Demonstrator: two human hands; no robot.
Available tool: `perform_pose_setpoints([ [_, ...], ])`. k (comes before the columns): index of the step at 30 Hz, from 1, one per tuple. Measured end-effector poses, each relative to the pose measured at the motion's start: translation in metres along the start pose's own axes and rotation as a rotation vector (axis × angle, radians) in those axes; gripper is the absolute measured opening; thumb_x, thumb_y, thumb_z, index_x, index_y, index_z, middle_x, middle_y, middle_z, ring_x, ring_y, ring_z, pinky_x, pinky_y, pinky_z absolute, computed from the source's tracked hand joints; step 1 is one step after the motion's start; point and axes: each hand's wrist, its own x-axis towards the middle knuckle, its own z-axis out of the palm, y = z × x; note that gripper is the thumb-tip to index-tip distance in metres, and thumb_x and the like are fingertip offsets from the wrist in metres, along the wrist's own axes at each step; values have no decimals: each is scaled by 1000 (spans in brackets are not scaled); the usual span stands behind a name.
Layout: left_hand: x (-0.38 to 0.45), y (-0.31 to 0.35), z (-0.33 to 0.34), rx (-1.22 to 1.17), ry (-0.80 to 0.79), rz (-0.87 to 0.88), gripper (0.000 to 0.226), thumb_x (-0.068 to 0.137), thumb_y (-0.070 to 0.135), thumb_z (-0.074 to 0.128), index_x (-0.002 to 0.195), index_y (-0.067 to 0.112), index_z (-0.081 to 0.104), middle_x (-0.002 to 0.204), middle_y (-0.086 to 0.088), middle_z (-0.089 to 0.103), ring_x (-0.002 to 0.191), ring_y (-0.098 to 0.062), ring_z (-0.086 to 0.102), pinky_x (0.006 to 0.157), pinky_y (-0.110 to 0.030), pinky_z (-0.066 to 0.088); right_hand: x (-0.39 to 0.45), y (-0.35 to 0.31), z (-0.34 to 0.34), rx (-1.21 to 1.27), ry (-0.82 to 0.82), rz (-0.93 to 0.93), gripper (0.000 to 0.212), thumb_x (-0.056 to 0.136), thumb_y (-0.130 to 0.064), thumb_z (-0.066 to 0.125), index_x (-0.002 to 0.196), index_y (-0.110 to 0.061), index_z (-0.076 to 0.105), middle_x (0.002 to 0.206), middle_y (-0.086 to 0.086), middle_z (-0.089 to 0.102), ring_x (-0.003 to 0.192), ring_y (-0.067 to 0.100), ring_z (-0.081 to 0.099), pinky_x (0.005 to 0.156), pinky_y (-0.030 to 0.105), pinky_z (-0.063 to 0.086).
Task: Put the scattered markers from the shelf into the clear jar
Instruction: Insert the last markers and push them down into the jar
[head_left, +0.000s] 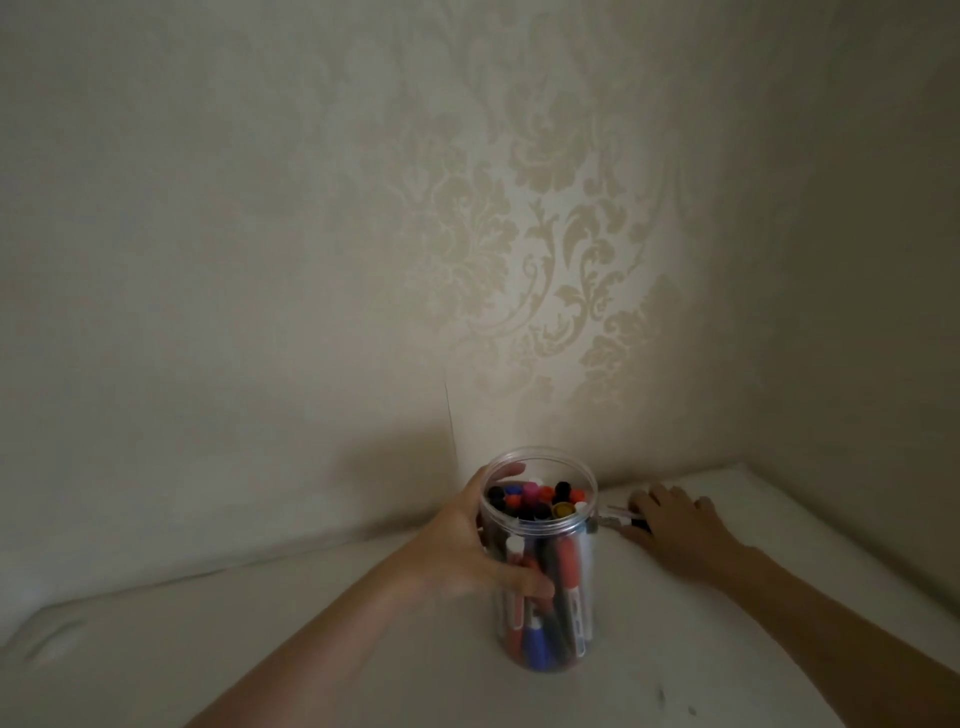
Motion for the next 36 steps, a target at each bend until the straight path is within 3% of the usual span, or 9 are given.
perform_pose_setpoints([
  [4,-5,6,6,17,12,-7,105,48,26,97,136,40,40,131,9,61,121,-10,59,104,-40,49,-43,-3,-13,127,16,-40,32,99,-41,30,120,-20,43,117,3,53,92,22,59,71,34,46],
  [9,-19,20,7,-7,-21,-5,116,49,42,94,146,34,30,138,11,54,126,-11,54,105,-40,48,-89,-6,-88,593,182,48,17,96,-42,39,83,-34,47,63,-2,54,59,19,56,53,25,40],
  [12,-28,57,-2,-50,260,18,97,61,68,77,143,34,38,136,16,52,129,-8,48,109,-35,41,-107,-19,-146,670,286,-56,22,96,-42,41,75,-48,45,55,-3,48,48,16,48,51,32,42],
  [15,-33,95,-5,-63,388,145,49,89,45,64,133,27,56,122,14,67,119,0,56,105,-27,42,-120,-48,-187,618,256,-164,11,97,-43,37,94,-41,48,64,-5,53,54,15,51,53,32,42],
  [18,-34,117,2,-129,369,206,41,94,39,60,130,19,57,114,6,73,109,-7,66,100,-32,50,-128,-80,-209,566,243,-217,18,98,-35,37,109,-27,49,69,-7,53,57,8,48,51,18,36],
  [22,-42,128,13,-448,362,222,29,100,21,52,122,3,50,112,-7,74,105,-18,70,97,-33,54,-134,-106,-213,565,240,-247,19,98,-31,39,110,-21,51,73,-8,54,64,8,51,54,19,35],
  [27,-48,138,-2,-678,466,207,12,100,14,52,110,7,52,99,-11,72,98,-25,71,90,-38,58,-131,-92,-205,508,221,-219,32,93,-25,50,125,-21,51,88,-4,58,69,3,50,56,17,33],
  [32,-57,123,-15,-341,479,228,26,98,8,54,121,17,48,102,-9,74,95,-25,73,82,-35,61,-130,-46,-198,560,222,-121,44,97,-18,38,137,-37,43,64,6,50,56,22,57,54,23,46],
  [36,-54,109,0,-87,375,268,38,97,7,57,124,29,43,100,-4,75,86,-18,75,81,-35,61,-135,-45,-191,621,204,-111,34,95,-36,48,127,-46,51,59,-9,59,43,6,55,52,20,49],
])
